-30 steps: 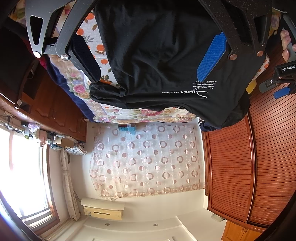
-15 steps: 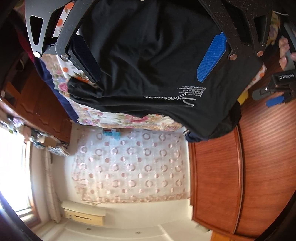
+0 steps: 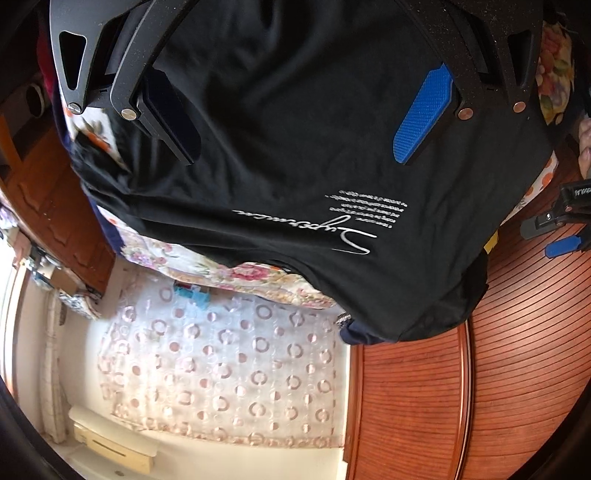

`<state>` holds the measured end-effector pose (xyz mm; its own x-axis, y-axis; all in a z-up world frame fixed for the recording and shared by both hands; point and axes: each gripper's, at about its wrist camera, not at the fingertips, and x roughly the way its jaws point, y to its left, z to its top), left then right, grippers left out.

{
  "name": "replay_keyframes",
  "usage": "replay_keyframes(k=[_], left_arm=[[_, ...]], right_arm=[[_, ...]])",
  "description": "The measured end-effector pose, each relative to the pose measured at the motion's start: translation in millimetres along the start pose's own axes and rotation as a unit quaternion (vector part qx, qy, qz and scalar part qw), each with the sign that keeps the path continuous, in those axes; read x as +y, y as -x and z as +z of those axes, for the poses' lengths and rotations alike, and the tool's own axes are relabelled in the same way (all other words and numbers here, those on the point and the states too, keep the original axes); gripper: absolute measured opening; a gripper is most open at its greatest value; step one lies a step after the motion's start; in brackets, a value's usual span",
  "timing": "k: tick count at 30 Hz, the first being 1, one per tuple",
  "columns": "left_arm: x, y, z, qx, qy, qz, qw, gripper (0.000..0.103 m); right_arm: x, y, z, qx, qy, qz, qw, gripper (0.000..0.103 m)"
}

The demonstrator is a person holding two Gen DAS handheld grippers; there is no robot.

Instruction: Fold small clothes

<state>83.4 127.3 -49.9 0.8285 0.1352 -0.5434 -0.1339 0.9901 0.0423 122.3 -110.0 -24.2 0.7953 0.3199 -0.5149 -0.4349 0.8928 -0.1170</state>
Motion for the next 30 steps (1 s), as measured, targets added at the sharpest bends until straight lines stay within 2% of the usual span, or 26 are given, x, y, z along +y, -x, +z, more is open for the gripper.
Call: replay_keyframes(k=[4, 9, 11, 17, 20, 26, 28, 30], left_arm=[[24, -22, 6, 0.016, 0.009, 0.007, 0.9998, 0.097], [53, -51, 23, 0.03, 0.032, -0.01, 0.999, 0.093], [63, -64, 30, 0.035, 0.04, -0.016, 0.9985, 0.085], [92, -98, 47, 0.043, 0.06, -0.019, 0.9971, 0.075], [103, -114, 53, 0.048, 0.081, -0.034, 0.995, 0.066], [118, -133, 51, 0.061, 0.122, -0.073, 0.9879, 0.057], [116, -134, 52, 0.058, 0.119, -0.078, 0.9882, 0.053], [113, -134, 53, 0.054, 0.113, -0.085, 0.9886, 0.043]], right_arm=[[2, -24, 14, 0.01, 0.017, 0.005, 1.0, 0.103], [3, -48, 22, 0.02, 0.044, 0.027, 0.998, 0.103], [0, -54, 28, 0.021, 0.049, 0.037, 0.998, 0.103], [-8, -68, 35, 0.018, 0.065, 0.05, 0.996, 0.103], [-14, -78, 32, 0.028, 0.059, 0.062, 0.996, 0.103], [-17, -94, 37, 0.041, 0.062, 0.072, 0.995, 0.103], [-17, -96, 38, 0.041, 0.064, 0.073, 0.994, 0.103], [-19, -97, 39, 0.041, 0.063, 0.074, 0.994, 0.103]])
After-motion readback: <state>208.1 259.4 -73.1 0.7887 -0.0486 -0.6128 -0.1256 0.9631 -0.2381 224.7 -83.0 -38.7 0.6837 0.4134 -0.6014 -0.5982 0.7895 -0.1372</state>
